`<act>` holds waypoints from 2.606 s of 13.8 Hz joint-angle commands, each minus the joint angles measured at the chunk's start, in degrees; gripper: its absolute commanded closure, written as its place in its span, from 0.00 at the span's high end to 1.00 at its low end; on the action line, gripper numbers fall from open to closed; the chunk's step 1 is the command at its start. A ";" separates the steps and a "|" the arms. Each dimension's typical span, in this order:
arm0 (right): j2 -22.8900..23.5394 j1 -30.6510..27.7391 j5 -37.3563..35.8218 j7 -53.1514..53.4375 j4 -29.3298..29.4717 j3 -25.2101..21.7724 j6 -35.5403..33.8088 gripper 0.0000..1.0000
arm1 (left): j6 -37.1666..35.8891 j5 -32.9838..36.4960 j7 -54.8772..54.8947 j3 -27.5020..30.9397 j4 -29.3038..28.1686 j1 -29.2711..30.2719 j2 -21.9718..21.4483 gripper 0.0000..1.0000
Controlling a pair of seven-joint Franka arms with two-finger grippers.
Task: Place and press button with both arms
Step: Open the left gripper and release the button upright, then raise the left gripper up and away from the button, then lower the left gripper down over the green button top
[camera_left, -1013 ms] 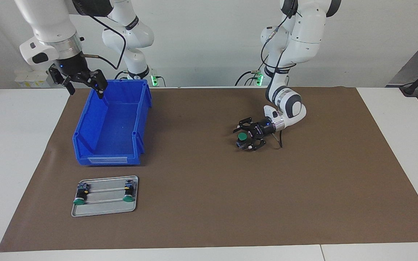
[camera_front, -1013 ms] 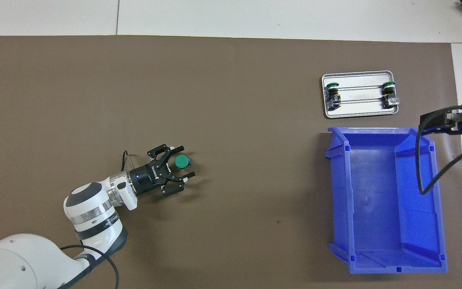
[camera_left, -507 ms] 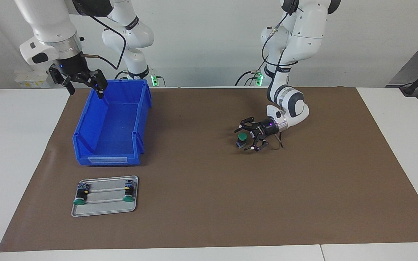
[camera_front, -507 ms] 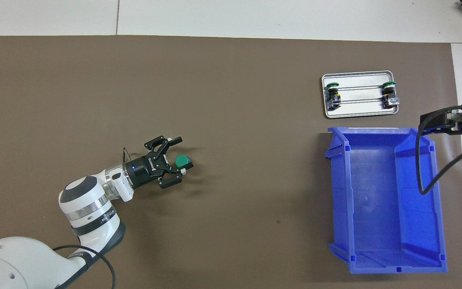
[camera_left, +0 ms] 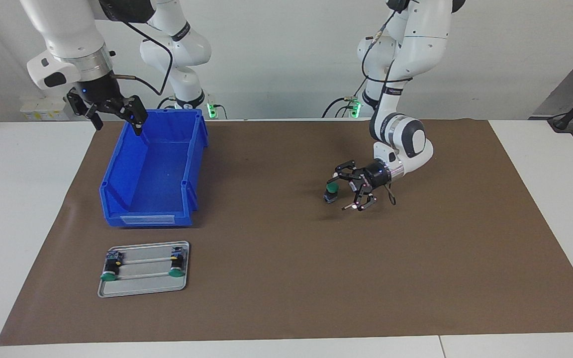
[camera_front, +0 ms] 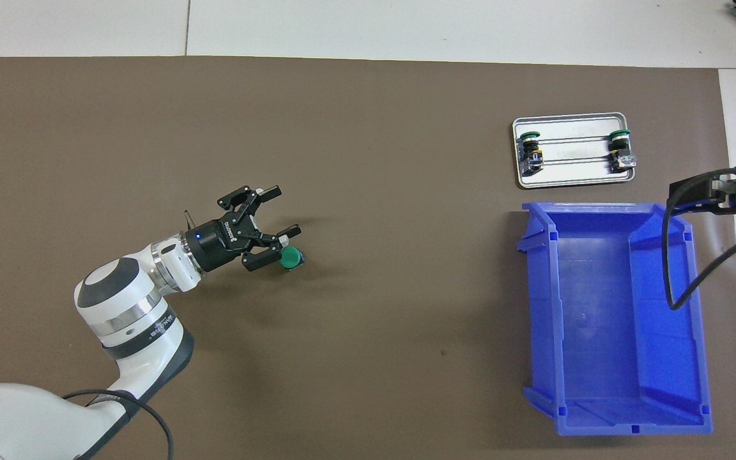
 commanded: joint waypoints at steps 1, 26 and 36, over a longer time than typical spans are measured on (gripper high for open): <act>-1.45 -0.45 0.04 -1.62 -1.57 0.31 0.57 1.00 | 4.37 -0.07 -7.93 -0.01 5.09 -0.52 -0.51 0.94; -1.45 -0.45 0.04 -1.62 -1.57 0.31 0.57 1.00 | 12.56 77.40 -89.84 -0.45 22.77 -1.49 -8.94 0.94; -1.45 -0.45 0.04 -1.62 -1.57 0.31 0.57 1.00 | 2.35 96.96 -107.54 -0.27 22.25 -5.09 -12.37 0.99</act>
